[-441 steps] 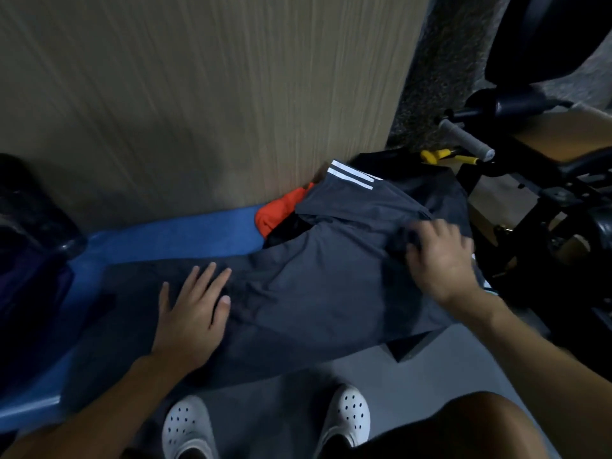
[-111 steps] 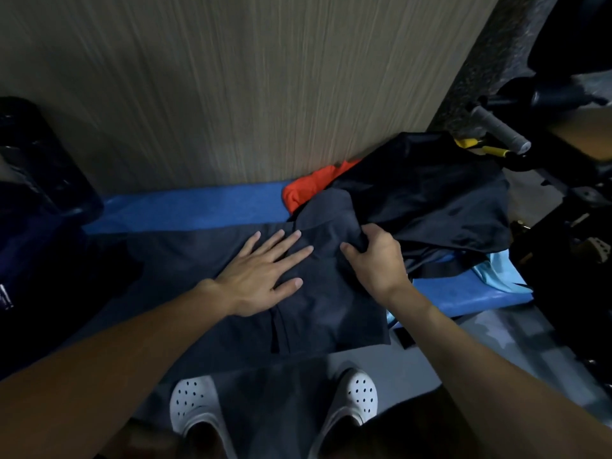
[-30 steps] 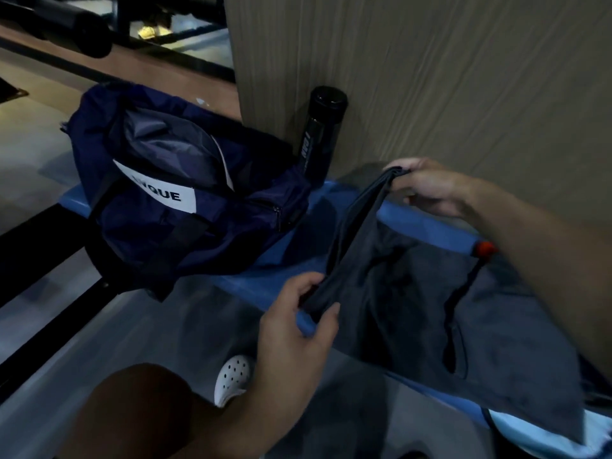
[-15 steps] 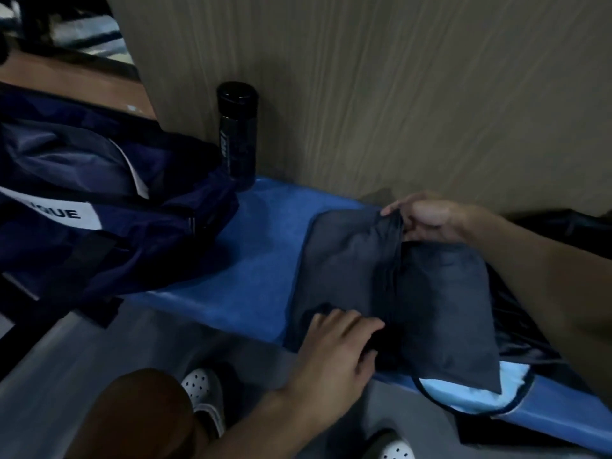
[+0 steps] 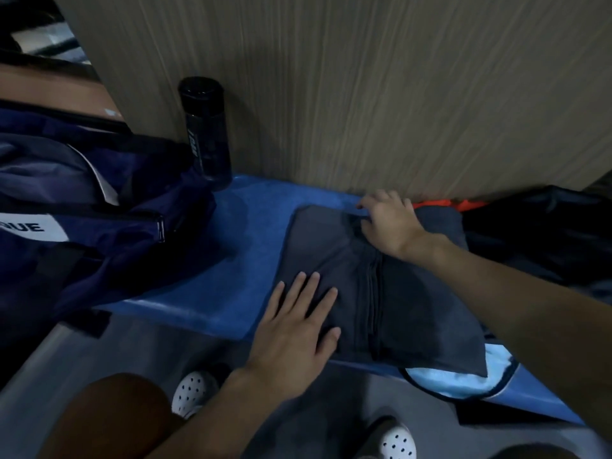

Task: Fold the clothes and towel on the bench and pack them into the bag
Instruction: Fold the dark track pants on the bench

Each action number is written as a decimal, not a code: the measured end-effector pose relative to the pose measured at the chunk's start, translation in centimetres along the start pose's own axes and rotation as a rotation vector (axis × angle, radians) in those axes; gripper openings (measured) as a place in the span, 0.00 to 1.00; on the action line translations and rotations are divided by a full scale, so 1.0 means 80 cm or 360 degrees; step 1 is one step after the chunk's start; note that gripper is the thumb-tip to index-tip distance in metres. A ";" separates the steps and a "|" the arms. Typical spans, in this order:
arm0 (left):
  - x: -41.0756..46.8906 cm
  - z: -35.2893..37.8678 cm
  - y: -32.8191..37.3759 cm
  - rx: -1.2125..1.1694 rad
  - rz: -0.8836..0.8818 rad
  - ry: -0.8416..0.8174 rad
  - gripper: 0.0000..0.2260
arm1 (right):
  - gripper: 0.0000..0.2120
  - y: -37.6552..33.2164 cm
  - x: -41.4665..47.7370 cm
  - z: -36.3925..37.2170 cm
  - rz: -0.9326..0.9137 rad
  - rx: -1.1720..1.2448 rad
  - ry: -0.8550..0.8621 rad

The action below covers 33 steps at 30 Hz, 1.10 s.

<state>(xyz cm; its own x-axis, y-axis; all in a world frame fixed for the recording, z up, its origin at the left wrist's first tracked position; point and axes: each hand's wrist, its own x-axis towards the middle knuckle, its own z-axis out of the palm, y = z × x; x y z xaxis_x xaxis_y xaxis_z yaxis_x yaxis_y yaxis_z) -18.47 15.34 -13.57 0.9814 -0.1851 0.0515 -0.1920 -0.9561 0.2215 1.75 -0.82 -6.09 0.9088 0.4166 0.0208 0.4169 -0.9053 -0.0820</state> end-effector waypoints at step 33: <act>-0.009 -0.033 -0.033 0.0017 -0.0438 -0.0071 0.41 | 0.28 -0.069 -0.017 0.047 -0.0306 0.0087 -0.0244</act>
<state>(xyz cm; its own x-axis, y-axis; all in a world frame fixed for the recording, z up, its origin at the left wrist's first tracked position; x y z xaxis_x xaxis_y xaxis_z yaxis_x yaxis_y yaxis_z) -18.68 18.63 -11.65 0.9960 0.0725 -0.0523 0.0820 -0.9741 0.2109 -1.87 3.88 -9.44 0.7981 0.5924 -0.1100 0.5768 -0.8039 -0.1449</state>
